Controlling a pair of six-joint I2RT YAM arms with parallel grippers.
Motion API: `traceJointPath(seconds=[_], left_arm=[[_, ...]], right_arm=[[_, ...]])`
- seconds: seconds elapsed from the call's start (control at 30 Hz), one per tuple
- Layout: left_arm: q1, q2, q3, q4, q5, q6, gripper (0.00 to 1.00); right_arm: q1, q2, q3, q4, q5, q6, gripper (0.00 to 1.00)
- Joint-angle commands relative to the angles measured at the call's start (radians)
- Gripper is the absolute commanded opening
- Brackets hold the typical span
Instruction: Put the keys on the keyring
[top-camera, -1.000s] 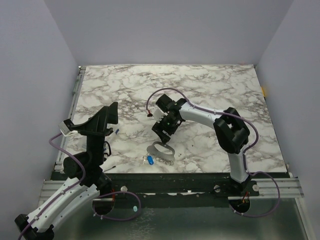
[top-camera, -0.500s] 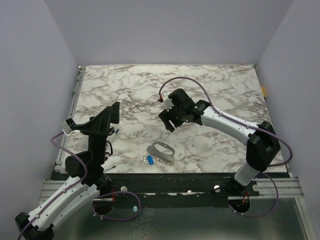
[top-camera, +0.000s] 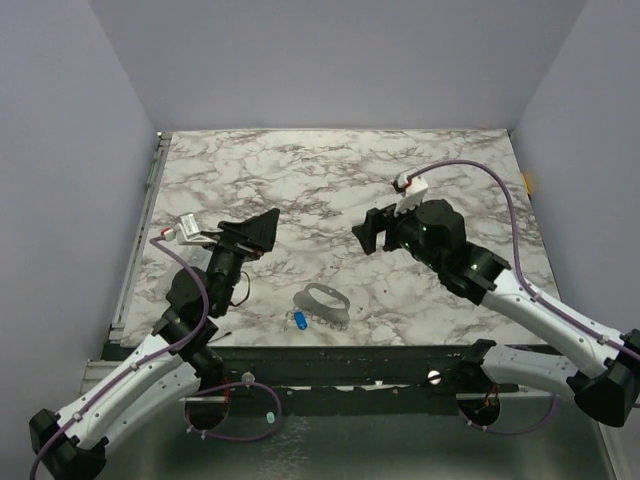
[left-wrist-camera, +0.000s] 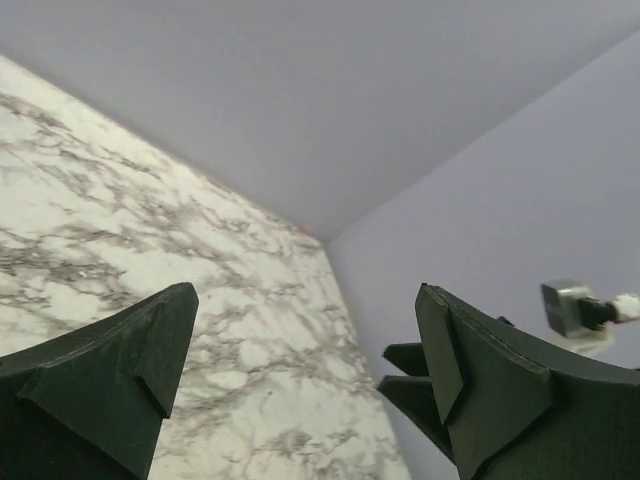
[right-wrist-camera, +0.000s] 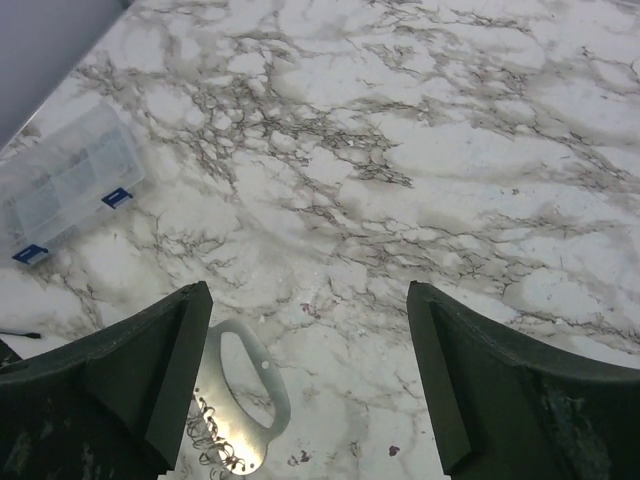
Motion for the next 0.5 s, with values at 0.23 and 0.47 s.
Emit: traceJointPath(seconds=[0.23, 0.47], left_arm=[[0.001, 0.292, 0.310, -0.432, 0.123, 0.541, 0.99], [0.029, 0.490, 0.374, -0.535, 0.092, 0.638, 0.99]], right_arm=[[0.002, -0.254, -0.240, 0.095, 0.064, 0.113, 0.92], [0.002, -0.350, -0.281, 0.024, 0.108, 0.126, 1.00]])
